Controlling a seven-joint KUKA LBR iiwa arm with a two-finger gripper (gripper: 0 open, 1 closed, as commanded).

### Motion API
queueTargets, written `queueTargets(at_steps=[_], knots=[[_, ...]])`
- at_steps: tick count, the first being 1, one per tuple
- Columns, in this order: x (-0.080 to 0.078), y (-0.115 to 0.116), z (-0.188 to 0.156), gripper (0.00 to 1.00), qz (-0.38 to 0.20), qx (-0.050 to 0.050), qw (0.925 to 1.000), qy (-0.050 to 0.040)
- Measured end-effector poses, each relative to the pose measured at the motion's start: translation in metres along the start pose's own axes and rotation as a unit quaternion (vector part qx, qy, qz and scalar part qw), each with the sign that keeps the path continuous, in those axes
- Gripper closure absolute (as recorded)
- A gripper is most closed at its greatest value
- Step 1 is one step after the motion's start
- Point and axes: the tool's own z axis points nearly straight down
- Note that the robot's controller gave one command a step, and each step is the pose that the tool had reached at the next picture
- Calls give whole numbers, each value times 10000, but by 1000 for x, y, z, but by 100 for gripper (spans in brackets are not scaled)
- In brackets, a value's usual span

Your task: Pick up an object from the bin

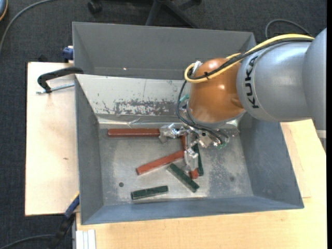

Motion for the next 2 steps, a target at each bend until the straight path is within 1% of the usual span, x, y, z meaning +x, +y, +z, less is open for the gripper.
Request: queueTargets(at_steps=[1, 2], knots=[[17, -11, 1, 0, -705, -12, 9975, 21], [27, -13, 1, 0, 21, -13, 10000, 24]])
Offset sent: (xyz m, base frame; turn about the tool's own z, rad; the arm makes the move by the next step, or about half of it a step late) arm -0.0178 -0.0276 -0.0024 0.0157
